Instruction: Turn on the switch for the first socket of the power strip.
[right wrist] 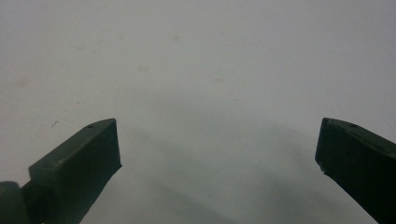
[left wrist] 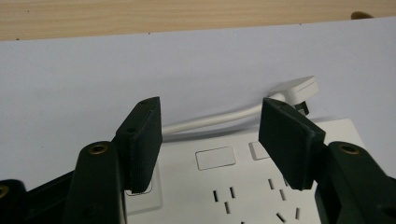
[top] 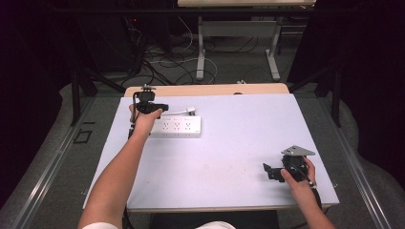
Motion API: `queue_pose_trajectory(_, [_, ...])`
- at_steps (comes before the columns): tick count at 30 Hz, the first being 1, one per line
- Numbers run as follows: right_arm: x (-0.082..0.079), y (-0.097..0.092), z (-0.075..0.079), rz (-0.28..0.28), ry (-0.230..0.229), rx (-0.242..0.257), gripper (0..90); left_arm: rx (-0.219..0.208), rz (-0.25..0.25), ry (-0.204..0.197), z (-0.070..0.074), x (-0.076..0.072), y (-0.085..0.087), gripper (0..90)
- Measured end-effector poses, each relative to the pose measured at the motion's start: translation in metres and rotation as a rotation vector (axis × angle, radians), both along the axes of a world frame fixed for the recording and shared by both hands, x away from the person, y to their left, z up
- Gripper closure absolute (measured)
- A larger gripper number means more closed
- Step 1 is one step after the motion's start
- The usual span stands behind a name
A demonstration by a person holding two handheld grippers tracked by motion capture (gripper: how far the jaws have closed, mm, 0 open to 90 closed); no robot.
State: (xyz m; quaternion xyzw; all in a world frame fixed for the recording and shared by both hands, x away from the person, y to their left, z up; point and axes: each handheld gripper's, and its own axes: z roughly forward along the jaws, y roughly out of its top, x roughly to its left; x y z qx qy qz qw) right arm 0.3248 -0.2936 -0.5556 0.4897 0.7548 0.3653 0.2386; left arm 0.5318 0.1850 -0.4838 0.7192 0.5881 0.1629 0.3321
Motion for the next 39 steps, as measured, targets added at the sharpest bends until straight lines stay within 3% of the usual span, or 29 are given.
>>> queue_pose_trajectory(5, [0.001, 0.0, 0.0, 0.01, -0.007, -0.008, 0.0, -0.005, -0.022, -0.013, 0.005, -0.004, 0.0, 39.7])
queue_pose_trajectory(11, [0.0, 0.0, 0.0, 0.007, -0.004, -0.007, 0.0, -0.015, -0.046, 0.014, 0.012, -0.011, -0.003, 40.1])
queue_pose_trajectory(18, [0.0, 0.001, 0.0, -0.001, 0.002, -0.001, 0.0, -0.023, -0.097, -0.012, 0.019, -0.025, -0.008, 36.9])
queue_pose_trajectory(30, [0.0, 0.002, 0.0, 0.005, -0.004, -0.007, 0.0, -0.053, -0.178, -0.049, 0.037, -0.055, -0.018, 26.8])
queue_pose_trajectory(39, [0.0, 0.002, 0.0, 0.007, -0.007, -0.013, 0.0, -0.081, -0.204, -0.064, 0.045, -0.074, -0.022, 16.6])
